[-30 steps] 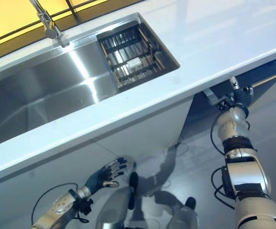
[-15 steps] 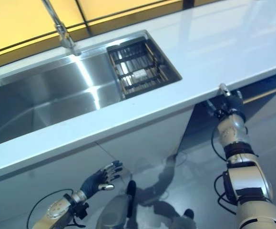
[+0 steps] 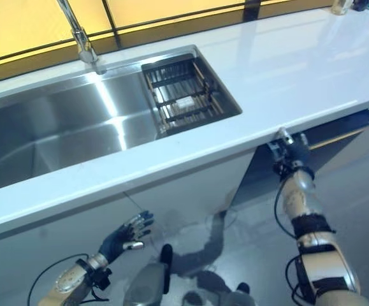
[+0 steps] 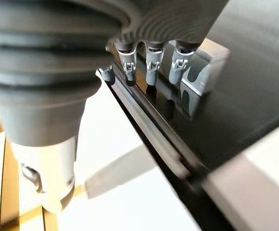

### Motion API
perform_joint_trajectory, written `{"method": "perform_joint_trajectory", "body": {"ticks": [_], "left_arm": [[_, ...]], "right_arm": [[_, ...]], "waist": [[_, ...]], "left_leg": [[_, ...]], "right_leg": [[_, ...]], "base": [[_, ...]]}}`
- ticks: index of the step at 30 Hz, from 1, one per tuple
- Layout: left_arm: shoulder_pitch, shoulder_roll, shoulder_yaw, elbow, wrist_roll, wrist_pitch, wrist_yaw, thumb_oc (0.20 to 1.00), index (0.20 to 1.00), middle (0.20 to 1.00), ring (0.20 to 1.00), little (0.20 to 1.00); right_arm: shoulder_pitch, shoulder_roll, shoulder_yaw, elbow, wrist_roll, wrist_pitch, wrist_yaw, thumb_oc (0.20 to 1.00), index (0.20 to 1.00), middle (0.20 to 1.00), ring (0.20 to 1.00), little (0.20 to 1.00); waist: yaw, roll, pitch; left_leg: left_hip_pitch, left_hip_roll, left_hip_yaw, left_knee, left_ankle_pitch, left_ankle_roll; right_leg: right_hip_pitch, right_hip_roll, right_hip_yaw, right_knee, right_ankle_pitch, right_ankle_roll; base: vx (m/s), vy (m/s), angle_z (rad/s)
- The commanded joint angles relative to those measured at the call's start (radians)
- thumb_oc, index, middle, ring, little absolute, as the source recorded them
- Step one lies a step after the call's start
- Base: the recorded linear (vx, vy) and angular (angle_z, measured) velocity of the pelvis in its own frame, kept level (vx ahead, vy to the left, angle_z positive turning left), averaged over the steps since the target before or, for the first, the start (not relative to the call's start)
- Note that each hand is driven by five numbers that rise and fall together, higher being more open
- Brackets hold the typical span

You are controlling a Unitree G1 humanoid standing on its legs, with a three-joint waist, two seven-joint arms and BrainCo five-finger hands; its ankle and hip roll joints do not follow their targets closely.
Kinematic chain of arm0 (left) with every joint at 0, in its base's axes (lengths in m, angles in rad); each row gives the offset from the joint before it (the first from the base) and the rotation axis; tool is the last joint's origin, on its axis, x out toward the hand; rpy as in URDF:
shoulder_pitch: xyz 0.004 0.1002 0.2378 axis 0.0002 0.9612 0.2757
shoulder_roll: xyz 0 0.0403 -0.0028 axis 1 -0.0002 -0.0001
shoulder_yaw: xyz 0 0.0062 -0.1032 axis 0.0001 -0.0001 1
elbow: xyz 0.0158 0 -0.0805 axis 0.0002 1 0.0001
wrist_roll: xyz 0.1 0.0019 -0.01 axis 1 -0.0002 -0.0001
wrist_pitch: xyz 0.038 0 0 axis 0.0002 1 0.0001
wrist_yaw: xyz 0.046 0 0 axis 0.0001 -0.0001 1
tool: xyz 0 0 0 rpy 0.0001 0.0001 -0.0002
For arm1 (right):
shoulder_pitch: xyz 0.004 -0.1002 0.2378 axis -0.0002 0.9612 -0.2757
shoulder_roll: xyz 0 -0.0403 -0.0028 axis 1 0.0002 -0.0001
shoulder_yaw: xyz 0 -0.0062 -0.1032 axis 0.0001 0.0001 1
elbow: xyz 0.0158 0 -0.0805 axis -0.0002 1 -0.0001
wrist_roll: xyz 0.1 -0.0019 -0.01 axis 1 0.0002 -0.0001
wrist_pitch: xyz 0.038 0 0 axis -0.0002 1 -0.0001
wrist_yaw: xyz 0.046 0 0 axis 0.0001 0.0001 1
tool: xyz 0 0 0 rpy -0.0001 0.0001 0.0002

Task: Pick up plates and place into dishwasher.

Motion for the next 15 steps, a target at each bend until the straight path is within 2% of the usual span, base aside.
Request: {"method": "perform_joint_trajectory", "body": {"ticks": [1, 3, 7, 10, 15], "left_arm": [[0.030, -0.013, 0.049, -0.039, -0.009, -0.065, -0.002, 1.000, 1.000, 1.000, 1.000, 1.000], [0.031, -0.033, 0.076, -0.031, 0.001, -0.072, 0.024, 1.000, 1.000, 1.000, 1.000, 1.000], [0.037, -0.070, 0.115, -0.023, 0.007, -0.077, 0.058, 1.000, 1.000, 1.000, 1.000, 1.000], [0.046, -0.101, 0.153, -0.021, 0.033, -0.095, 0.056, 1.000, 1.000, 1.000, 1.000, 1.000], [0.050, -0.128, 0.194, -0.020, 0.056, -0.104, 0.075, 1.000, 1.000, 1.000, 1.000, 1.000]], "right_arm": [[-0.026, 0.021, -0.007, -0.187, -0.139, -0.135, 0.039, 1.000, 1.000, 1.000, 1.000, 1.000], [0.030, 0.034, -0.024, -0.226, -0.164, -0.160, 0.027, 1.000, 1.000, 1.000, 1.000, 1.000], [0.144, 0.064, -0.060, -0.293, -0.183, -0.165, 0.041, 1.000, 1.000, 1.000, 1.000, 1.000], [0.243, 0.087, -0.091, -0.327, -0.195, -0.155, 0.075, 1.000, 1.000, 1.000, 1.000, 1.000], [0.398, 0.149, -0.075, -0.412, -0.237, -0.174, 0.123, 1.000, 1.000, 1.000, 1.000, 1.000]], "waist": [[-0.003, -0.062, -0.054], [-0.019, -0.070, -0.070], [-0.043, -0.083, -0.094], [-0.068, -0.091, -0.121], [-0.109, -0.096, -0.151]], "left_leg": [[0.022, 0.036, 0.048, 0.112, -0.149, 0.013], [0.041, 0.034, 0.061, 0.089, -0.147, 0.016], [0.073, 0.034, 0.087, 0.058, -0.148, 0.023], [0.104, 0.034, 0.105, 0.029, -0.151, 0.028], [0.143, 0.028, 0.125, -0.009, -0.147, 0.037]], "right_leg": [[0.016, -0.043, 0.065, -0.064, 0.085, 0.010], [0.015, -0.040, 0.072, -0.078, 0.092, 0.013], [0.011, -0.037, 0.077, -0.104, 0.108, 0.017], [0.002, -0.029, 0.090, -0.114, 0.115, 0.018], [-0.013, -0.014, 0.116, -0.117, 0.116, 0.019]], "base": [[0.01, 0.004, -0.11], [-0.01, 0.002, -0.05], [-0.03, -0.003, -0.13], [-0.03, 0.003, -0.11], [-0.03, 0.018, -0.14]]}}
